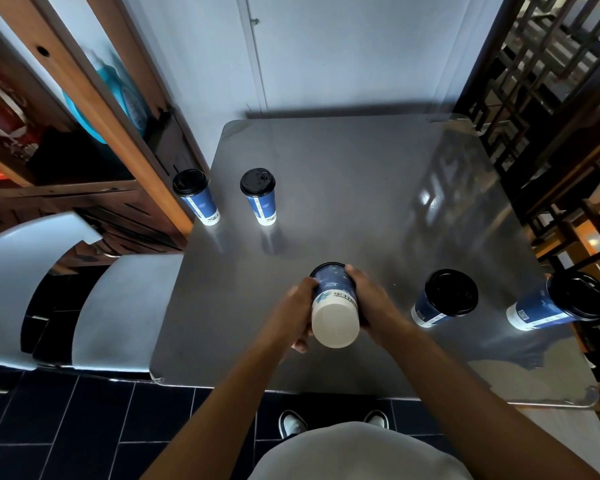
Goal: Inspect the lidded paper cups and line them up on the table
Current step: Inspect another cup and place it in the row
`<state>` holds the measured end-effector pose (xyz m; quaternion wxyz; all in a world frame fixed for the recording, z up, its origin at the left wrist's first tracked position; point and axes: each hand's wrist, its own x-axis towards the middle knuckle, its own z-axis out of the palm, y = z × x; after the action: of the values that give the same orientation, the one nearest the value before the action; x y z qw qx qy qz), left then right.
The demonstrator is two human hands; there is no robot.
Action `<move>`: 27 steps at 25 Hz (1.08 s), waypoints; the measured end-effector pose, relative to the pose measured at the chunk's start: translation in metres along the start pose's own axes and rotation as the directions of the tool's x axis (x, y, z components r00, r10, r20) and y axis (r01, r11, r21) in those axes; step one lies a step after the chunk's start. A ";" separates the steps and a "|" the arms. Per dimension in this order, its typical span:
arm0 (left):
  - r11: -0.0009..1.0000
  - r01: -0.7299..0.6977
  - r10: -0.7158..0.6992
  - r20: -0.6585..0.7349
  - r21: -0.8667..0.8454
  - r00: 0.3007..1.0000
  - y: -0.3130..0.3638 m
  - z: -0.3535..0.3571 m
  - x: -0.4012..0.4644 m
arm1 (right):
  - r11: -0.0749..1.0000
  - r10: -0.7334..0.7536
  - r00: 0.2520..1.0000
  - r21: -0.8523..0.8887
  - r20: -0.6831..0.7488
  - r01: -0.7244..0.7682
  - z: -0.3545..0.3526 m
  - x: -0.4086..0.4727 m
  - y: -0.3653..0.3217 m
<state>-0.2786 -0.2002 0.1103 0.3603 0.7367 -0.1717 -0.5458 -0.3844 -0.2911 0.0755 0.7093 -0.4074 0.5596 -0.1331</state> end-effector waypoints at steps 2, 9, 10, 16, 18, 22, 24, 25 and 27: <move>0.998 -0.028 0.029 -0.017 0.059 0.999 0.004 -0.001 0.001 | 0.999 -0.021 1.000 -0.038 0.001 0.021 0.000 0.000 -0.002; 0.964 -0.017 0.030 0.046 -0.266 0.999 0.009 0.004 -0.001 | 0.998 -0.034 0.998 0.041 -0.052 0.036 -0.006 0.011 -0.007; 0.947 -0.001 0.017 0.047 -0.321 0.999 0.010 0.005 -0.002 | 0.997 -0.018 0.998 0.080 -0.054 0.022 -0.007 0.010 -0.008; 0.934 0.052 -0.031 0.064 -0.352 0.997 0.011 0.009 -0.005 | 0.988 0.004 0.999 0.152 -0.042 0.003 -0.005 0.009 -0.011; 0.956 0.061 -0.047 0.056 -0.288 0.997 0.011 0.006 -0.004 | 0.989 0.005 0.999 0.146 -0.050 0.002 -0.006 0.009 -0.012; 0.985 0.089 -0.085 0.029 -0.148 0.996 0.007 -0.001 0.007 | 0.999 -0.030 0.999 -0.034 -0.038 0.029 -0.006 0.010 -0.010; 0.989 0.093 -0.089 0.041 -0.112 0.995 0.007 -0.001 0.010 | 0.990 -0.075 0.997 -0.122 -0.027 0.071 -0.005 0.009 -0.011; 0.991 0.079 -0.075 0.045 -0.108 0.996 0.007 0.000 0.011 | 0.985 -0.096 0.995 -0.146 -0.018 0.093 -0.004 0.008 -0.012; 0.983 0.046 -0.039 0.041 -0.176 0.998 0.008 0.002 0.010 | 0.986 -0.126 0.992 -0.115 -0.014 0.124 -0.003 0.006 -0.016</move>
<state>-0.2759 -0.2127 0.1084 0.4093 0.6949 -0.1136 -0.5803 -0.3807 -0.3066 0.0827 0.6693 -0.4801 0.5470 -0.1496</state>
